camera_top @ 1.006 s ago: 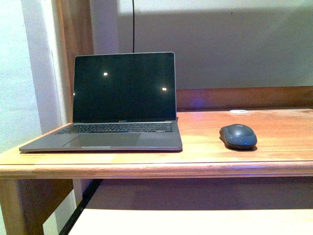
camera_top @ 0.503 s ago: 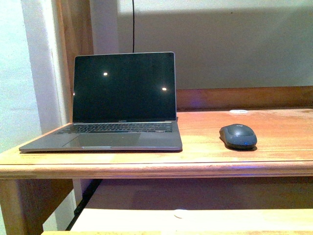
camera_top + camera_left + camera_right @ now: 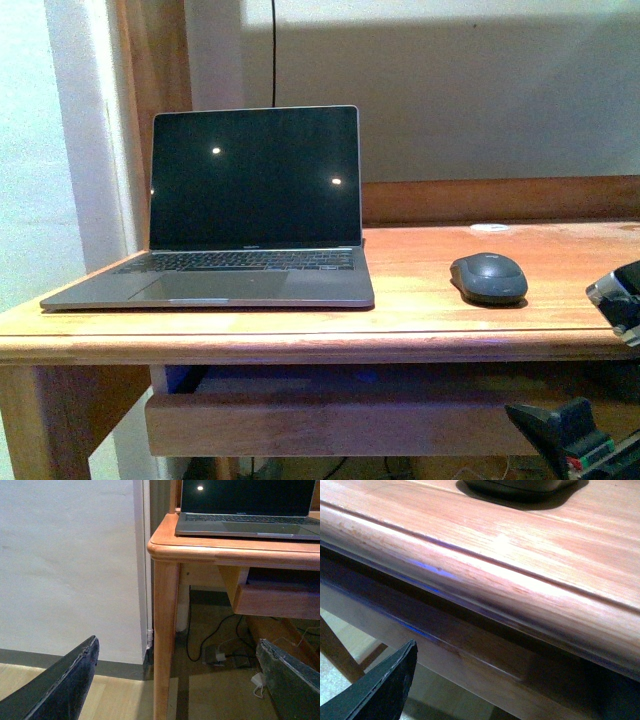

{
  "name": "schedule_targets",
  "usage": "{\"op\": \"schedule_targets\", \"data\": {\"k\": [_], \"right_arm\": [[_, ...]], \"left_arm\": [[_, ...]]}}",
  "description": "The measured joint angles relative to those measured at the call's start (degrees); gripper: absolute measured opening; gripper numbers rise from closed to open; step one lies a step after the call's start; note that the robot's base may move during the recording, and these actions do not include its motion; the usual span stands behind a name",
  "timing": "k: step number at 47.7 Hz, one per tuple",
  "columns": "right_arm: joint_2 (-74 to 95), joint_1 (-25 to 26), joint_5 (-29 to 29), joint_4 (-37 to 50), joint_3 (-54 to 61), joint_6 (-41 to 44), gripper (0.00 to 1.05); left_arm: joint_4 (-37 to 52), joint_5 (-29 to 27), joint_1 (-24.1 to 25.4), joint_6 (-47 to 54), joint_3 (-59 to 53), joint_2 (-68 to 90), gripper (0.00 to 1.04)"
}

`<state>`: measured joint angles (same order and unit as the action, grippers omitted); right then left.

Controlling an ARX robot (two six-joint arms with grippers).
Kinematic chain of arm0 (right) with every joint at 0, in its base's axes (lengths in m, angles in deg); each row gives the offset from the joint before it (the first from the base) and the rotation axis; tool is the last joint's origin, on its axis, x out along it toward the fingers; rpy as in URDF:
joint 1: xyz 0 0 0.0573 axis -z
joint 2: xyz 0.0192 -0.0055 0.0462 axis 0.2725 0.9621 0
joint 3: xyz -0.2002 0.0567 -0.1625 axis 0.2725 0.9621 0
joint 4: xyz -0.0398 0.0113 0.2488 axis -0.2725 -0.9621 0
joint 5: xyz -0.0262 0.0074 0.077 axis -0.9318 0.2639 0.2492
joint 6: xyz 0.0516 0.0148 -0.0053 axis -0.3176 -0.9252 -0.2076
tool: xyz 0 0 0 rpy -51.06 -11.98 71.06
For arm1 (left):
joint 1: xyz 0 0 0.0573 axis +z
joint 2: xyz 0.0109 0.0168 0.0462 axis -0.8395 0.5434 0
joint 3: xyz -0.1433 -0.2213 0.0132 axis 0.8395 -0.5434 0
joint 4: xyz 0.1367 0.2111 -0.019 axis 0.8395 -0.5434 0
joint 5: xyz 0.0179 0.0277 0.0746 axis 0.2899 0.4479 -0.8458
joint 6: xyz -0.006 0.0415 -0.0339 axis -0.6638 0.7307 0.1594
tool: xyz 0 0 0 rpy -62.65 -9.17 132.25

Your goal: Place mouse

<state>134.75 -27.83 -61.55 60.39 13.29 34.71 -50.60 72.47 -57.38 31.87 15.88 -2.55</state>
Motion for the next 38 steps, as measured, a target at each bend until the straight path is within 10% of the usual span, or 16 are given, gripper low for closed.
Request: {"op": "schedule_targets", "data": {"k": [13,38], "right_arm": [[-3.3,1.3,4.5,-2.1,1.0,-0.8,0.97],[-20.2,24.9,24.4,-9.6,9.7,-0.5,0.97]], "left_arm": [[0.0,0.0,0.0,0.0,0.0,0.0,0.97],[0.0,0.0,0.0,0.0,0.0,0.0,0.97]]}}
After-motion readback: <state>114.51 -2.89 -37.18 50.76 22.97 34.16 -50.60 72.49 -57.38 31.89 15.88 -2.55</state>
